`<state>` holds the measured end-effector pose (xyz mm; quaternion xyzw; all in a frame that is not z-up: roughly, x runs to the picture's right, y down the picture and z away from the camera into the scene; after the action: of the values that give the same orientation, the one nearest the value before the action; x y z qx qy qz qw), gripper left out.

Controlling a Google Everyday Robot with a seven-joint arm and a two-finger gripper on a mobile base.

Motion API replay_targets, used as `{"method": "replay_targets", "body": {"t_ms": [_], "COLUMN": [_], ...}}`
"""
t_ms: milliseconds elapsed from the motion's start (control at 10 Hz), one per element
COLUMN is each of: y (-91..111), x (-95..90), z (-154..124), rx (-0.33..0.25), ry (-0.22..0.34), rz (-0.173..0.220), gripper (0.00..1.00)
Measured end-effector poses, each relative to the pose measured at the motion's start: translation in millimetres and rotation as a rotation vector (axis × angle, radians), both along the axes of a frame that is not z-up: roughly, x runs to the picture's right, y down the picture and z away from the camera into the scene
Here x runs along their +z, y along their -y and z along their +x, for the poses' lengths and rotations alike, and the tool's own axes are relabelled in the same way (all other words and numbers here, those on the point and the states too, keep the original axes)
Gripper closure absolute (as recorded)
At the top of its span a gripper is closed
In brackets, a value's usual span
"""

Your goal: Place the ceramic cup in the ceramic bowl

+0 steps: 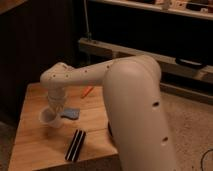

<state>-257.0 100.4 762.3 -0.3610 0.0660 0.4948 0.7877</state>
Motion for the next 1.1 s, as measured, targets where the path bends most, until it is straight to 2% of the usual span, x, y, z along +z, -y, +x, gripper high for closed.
{"method": "replay_targets", "body": {"t_ms": [200, 300, 500, 700, 900, 1100], "y": [21, 34, 52, 65, 66, 59], "x": [-24.5, -38.1, -48.6, -56.2, -61.0, -66.9], "z": [40, 71, 126, 189, 238, 295], "rx": [0.035, 0.065, 0.134, 0.229, 0.305, 0.404], "ry": [-0.026, -0.039, -0.065, -0.102, -0.133, -0.175], "rz": [0.016, 0.022, 0.021, 0.012, 0.002, -0.014], "gripper": [1.00, 1.00, 1.00, 1.00, 1.00, 1.00]}}
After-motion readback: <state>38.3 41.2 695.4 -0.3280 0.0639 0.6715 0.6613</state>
